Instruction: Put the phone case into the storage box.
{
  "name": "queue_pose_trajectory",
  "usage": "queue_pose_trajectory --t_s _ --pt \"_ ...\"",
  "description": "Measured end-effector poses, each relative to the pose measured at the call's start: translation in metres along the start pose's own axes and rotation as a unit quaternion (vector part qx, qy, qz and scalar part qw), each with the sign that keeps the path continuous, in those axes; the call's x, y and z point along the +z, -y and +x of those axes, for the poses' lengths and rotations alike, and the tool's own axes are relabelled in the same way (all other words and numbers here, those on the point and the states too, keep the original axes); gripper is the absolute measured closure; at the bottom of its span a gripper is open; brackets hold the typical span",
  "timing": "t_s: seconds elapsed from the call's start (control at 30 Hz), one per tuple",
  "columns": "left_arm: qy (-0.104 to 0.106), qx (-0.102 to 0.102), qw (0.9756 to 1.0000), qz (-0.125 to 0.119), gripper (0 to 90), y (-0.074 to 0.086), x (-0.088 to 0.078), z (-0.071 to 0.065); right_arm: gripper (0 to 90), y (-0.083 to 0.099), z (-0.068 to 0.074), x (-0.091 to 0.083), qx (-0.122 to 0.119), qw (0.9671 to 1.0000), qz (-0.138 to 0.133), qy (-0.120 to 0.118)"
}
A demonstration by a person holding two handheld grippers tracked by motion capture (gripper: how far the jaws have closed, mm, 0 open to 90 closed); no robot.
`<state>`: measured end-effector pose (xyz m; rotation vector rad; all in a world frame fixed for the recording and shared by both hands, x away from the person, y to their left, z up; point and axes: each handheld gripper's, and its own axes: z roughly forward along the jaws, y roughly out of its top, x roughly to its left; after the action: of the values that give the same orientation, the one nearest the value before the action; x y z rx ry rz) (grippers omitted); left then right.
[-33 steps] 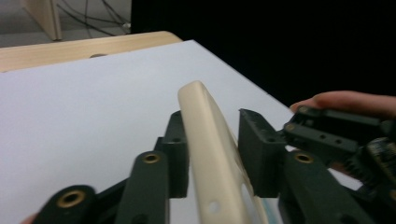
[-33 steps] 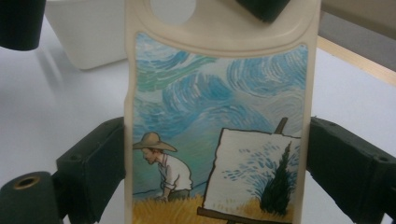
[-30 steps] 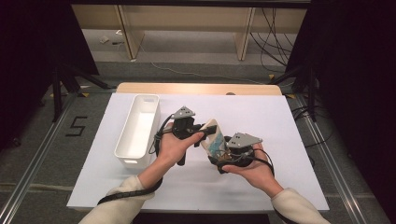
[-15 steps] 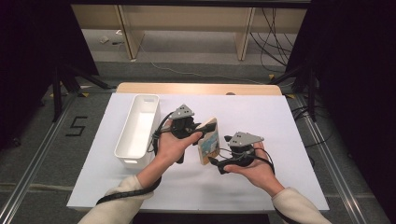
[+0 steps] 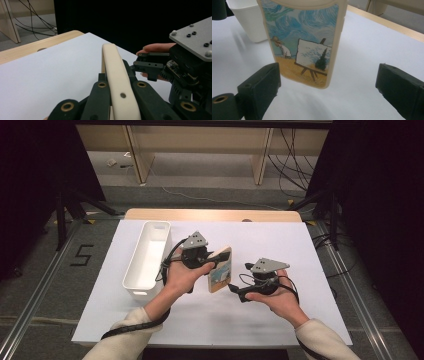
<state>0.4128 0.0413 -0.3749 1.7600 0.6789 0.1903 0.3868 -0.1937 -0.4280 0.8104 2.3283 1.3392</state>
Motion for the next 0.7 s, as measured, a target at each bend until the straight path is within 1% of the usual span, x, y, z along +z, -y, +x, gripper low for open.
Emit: queue_pose_trajectory --t_s 0.13,0.3,0.4,0.53,0.7 --pt "0.010 0.001 0.9999 0.002 87.9 -0.0005 -0.0008 0.0007 7.5 0.0000 -0.0034 -0.0012 0.000 1.0000 0.000 -0.004" --pt "0.027 0.009 0.9996 0.006 87.9 0.0004 0.0005 -0.0004 8.5 0.0017 -0.0055 0.0002 -0.002 0.9999 0.005 -0.014" --pt "0.036 0.009 0.9993 0.005 87.9 0.0012 0.0017 -0.0013 9.7 0.0036 -0.0062 0.0019 -0.003 0.9996 0.009 -0.026" --pt "0.045 0.013 0.9989 0.009 87.9 0.0029 0.0038 -0.0028 10.5 0.0051 -0.0062 0.0034 -0.007 0.9994 0.013 -0.032" --pt "0.059 0.018 0.9981 0.005 87.9 0.0035 0.0051 -0.0041 12.5 0.0051 -0.0060 0.0041 -0.009 0.9991 0.014 -0.039"
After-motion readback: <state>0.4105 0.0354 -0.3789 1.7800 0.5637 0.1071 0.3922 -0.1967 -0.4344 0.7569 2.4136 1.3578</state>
